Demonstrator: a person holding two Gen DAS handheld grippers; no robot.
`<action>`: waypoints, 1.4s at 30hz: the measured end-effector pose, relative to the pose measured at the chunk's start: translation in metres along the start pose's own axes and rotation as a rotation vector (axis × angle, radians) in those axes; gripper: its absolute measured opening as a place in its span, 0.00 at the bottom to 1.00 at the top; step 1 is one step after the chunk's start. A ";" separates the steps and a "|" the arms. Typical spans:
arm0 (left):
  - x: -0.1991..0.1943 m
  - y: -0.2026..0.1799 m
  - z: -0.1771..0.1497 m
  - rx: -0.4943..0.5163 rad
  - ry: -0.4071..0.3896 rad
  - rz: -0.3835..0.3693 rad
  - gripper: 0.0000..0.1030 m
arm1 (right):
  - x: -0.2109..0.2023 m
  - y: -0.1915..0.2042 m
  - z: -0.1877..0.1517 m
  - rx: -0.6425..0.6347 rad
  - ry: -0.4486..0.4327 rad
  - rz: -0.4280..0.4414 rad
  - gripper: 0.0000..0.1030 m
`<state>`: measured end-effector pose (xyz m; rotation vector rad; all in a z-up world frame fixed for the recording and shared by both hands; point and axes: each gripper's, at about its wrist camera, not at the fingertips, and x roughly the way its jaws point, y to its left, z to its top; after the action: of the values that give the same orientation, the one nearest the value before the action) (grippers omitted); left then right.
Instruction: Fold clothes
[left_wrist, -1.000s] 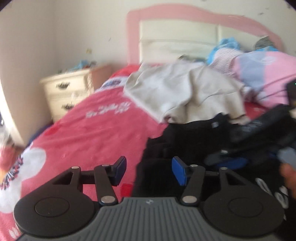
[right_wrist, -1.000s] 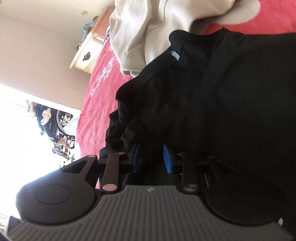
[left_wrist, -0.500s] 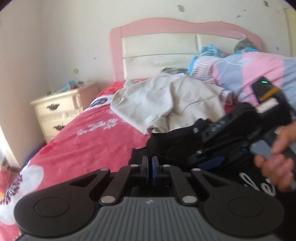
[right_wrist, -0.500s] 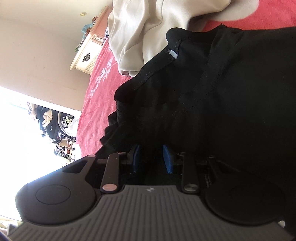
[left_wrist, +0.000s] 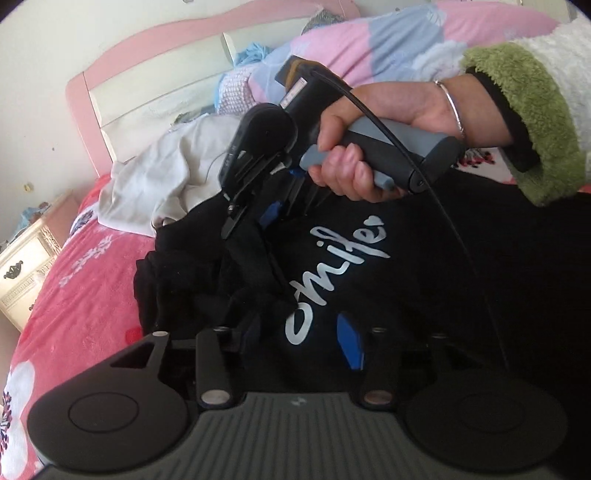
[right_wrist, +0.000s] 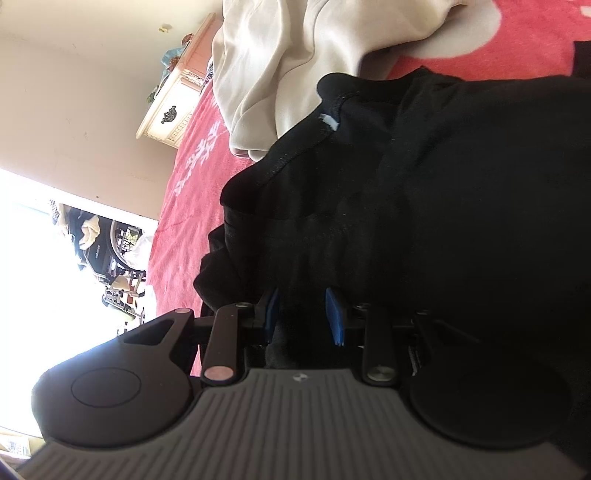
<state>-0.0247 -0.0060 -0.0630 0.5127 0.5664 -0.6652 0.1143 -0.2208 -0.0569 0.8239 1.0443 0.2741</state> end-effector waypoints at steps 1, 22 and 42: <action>-0.001 0.000 0.000 0.001 -0.006 0.010 0.48 | -0.004 -0.001 -0.002 -0.002 0.002 -0.001 0.27; 0.062 0.050 0.018 -0.113 0.077 -0.068 0.21 | 0.009 0.018 -0.027 -0.148 0.051 -0.089 0.22; -0.041 0.134 -0.021 -0.733 -0.127 0.225 0.05 | 0.090 0.184 0.022 -0.308 -0.024 0.208 0.02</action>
<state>0.0349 0.1148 -0.0181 -0.1531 0.5770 -0.2384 0.2099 -0.0556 0.0207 0.6544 0.8671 0.5848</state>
